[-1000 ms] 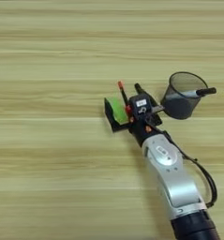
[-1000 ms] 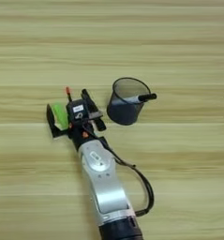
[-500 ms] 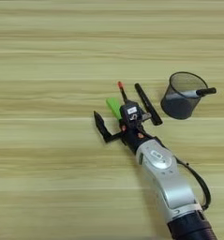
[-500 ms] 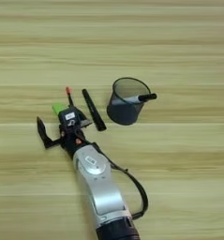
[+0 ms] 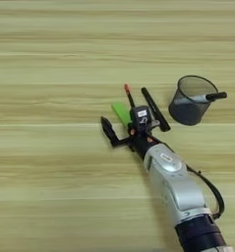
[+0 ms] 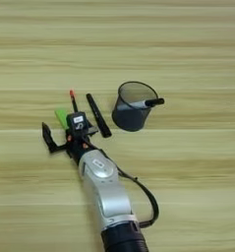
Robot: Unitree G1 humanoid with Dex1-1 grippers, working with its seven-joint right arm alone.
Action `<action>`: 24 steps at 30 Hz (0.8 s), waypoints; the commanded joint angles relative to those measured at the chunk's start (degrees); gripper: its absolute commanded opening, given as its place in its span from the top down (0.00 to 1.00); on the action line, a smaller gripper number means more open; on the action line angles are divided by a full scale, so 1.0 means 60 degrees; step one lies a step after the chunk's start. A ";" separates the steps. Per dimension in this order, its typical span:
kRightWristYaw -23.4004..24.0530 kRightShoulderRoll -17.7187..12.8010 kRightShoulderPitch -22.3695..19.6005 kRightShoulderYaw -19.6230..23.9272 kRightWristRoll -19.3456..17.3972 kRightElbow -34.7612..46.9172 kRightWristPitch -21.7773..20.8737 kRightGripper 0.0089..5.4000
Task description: Move the objects on the table
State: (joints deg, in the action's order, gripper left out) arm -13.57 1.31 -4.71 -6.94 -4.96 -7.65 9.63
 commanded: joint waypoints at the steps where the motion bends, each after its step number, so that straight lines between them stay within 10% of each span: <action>1: 0.0076 0.0091 -0.0412 0.0148 -0.0159 0.0070 0.0123 0.00; 24: 0.0113 -0.0091 -0.0582 0.0182 0.0109 -0.0544 -0.0175 0.00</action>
State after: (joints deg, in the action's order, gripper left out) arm -13.12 0.88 -6.28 -6.17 -4.45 -11.45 9.06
